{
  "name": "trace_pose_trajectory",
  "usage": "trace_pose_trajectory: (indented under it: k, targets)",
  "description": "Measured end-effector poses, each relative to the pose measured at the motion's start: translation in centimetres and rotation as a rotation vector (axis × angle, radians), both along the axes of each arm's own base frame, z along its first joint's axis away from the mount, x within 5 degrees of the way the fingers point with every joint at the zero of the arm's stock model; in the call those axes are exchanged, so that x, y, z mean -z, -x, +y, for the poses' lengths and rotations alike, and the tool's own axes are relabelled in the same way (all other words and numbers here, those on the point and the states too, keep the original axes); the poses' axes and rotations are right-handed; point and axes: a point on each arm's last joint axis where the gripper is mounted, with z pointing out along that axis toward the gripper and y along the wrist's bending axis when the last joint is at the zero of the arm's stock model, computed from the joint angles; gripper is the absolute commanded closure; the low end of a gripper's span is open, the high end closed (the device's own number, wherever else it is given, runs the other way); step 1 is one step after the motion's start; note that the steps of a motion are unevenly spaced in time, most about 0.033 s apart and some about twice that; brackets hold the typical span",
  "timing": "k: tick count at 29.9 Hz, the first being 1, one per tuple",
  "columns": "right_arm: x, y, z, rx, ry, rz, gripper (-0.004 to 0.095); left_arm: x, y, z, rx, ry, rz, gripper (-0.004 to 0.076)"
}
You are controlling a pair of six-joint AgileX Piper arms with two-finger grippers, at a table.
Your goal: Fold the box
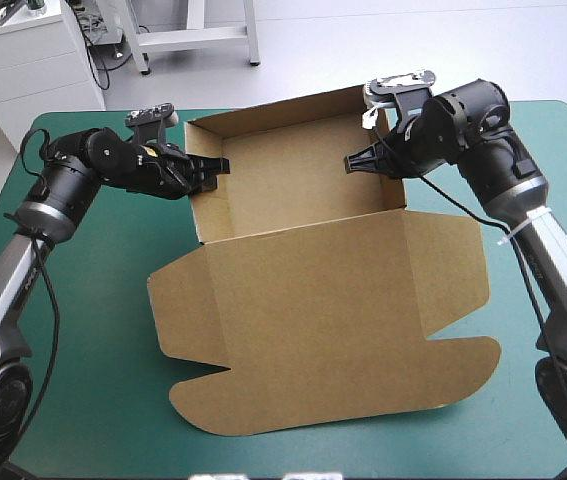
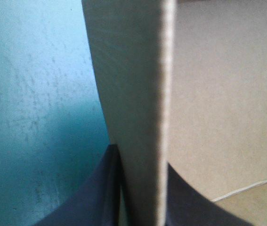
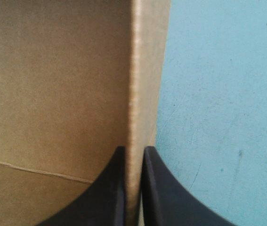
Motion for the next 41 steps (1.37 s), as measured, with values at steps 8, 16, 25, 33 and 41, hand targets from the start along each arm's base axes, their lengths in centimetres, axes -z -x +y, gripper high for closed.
trace_pose_trajectory:
  k: [8,16,25,33,41]
  targets:
    - [0.0,0.0,0.0,0.0,0.0,0.0,0.0924,0.0,0.0,0.0,0.0,-0.001,0.0,0.0756]
    - [0.3,-0.2,0.1,0.004,0.009,0.008,0.0926,0.3,0.4,-0.4,0.004,-0.056,0.016,0.0756]
    - [4.9,-3.6,0.8,0.018,0.03,0.133,0.0926,1.4,2.0,-3.2,-0.077,-0.29,0.06,0.0756]
    - [9.3,-6.6,-0.1,0.01,-0.031,0.271,0.0926,5.5,-0.3,-3.8,-0.108,-0.326,0.193,0.0756]
    - [12.1,-7.0,-0.8,0.027,-0.002,0.351,0.0926,7.4,-2.9,-5.1,-0.085,-0.36,0.26,0.0756]
